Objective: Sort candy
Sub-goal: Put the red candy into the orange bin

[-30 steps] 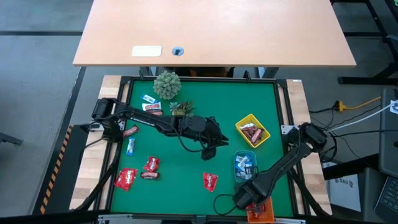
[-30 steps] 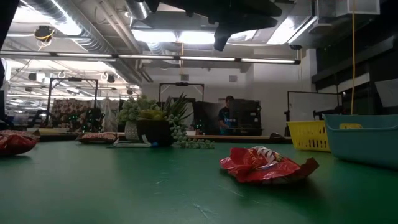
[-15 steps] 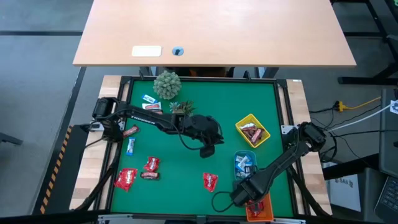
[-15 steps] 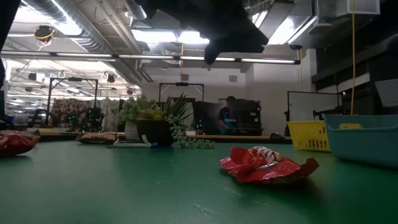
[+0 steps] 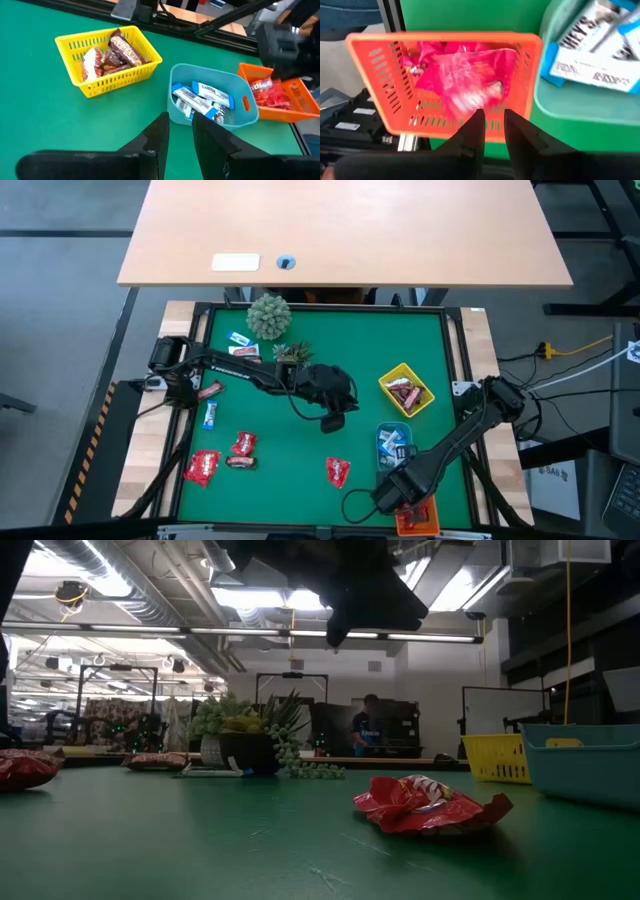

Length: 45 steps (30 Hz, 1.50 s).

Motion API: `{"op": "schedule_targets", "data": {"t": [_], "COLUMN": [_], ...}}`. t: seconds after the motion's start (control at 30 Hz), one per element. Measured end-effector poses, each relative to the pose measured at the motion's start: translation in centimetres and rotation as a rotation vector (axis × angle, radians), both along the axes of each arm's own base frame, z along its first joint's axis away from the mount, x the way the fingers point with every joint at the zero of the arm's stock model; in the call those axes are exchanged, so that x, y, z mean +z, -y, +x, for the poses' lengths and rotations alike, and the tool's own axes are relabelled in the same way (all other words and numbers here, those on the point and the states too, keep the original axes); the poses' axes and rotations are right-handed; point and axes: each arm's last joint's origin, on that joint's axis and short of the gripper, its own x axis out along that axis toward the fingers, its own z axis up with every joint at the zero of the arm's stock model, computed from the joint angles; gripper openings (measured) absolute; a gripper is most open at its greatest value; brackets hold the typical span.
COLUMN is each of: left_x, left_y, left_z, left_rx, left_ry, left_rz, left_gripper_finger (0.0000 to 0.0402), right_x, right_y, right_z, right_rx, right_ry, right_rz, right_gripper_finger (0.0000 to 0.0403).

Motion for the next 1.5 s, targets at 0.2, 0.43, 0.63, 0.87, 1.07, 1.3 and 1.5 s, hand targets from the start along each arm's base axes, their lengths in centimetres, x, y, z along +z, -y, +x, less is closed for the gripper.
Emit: {"op": "schedule_targets", "data": {"t": [0.2,0.43,0.63,0.87,1.07,1.3,1.5], "left_x": [0.1,2.2,5.9,10.2,12.3,13.2,13.2], "left_y": [-0.7,-1.6,-1.4,-1.4,-1.6,-1.8,-1.6], "left_z": [-0.3,-2.2,-5.2,-9.6,-12.8,-14.5,-14.7], "left_rx": [-0.105,-0.11,-0.069,-0.042,0.018,0.041,0.077], "left_ry": [-0.032,-0.062,-0.054,-0.025,-0.028,-0.04,-0.046], "left_rz": [-0.077,0.021,0.145,0.174,0.201,0.196,0.127], "left_gripper_finger": [0.0082,0.0082,0.0082,0.0082,0.0082,0.0082,0.0081], "right_x": [2.3,4.4,4.5,4.5,4.5,4.6,2.7], "right_y": [0.2,1.4,3.3,5.9,8.0,8.8,8.0], "right_z": [0.1,1.5,3.0,4.8,6.5,8.9,10.7], "right_rx": [0.001,0.063,0.109,0.162,0.148,0.454,0.784], "right_ry": [-0.007,0.121,0.179,0.218,0.267,0.474,0.555], "right_rz": [-0.006,-0.063,-0.109,-0.14,-0.112,-0.049,0.04], "right_gripper_finger": [0.0069,0.0069,0.0069,0.0069,0.0101,0.0219,0.0275]}}
